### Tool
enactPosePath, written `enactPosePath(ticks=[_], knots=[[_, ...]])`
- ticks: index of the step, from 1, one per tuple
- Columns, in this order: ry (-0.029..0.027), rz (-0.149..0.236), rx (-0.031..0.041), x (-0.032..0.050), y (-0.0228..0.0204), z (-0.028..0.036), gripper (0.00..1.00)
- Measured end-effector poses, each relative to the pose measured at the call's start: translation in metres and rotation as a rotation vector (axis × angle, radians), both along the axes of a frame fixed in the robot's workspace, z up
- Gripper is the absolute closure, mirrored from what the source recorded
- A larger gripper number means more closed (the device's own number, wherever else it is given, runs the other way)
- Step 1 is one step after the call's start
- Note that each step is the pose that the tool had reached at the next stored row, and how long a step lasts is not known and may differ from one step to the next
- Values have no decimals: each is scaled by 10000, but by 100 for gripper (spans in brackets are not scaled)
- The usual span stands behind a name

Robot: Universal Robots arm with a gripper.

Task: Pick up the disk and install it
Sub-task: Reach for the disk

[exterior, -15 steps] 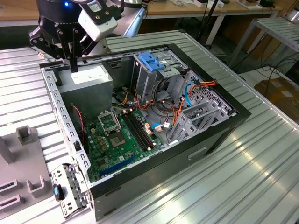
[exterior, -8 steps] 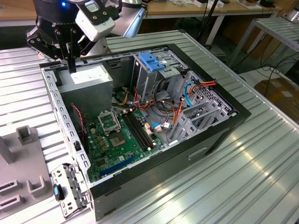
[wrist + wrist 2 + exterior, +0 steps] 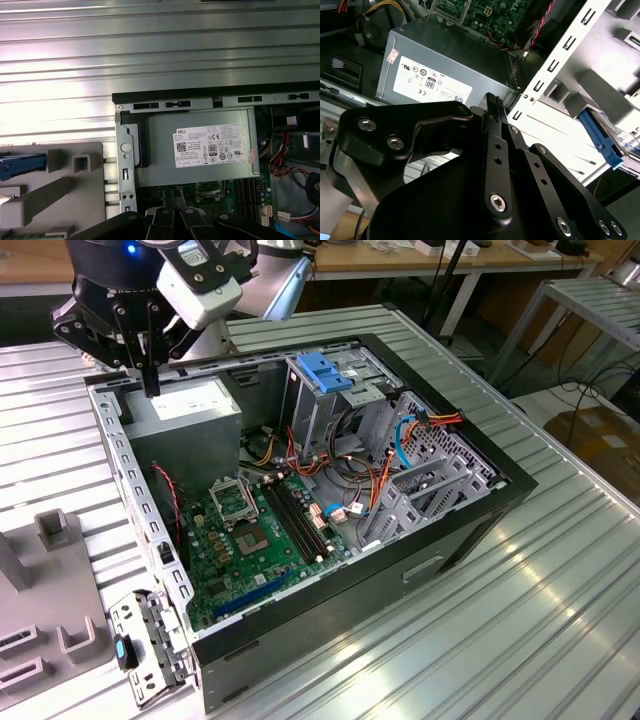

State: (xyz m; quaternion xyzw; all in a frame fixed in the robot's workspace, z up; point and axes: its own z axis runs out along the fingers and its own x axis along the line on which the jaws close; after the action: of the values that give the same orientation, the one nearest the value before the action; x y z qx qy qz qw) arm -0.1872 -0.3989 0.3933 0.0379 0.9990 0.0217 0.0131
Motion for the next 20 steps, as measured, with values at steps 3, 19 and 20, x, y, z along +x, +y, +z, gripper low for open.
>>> enactPosePath(ticks=[3,19,20], knots=[[0,0,0,-18,0,0,89],[0,-1,0,-163,2,0,89],[0,-1,0,-171,2,0,89]])
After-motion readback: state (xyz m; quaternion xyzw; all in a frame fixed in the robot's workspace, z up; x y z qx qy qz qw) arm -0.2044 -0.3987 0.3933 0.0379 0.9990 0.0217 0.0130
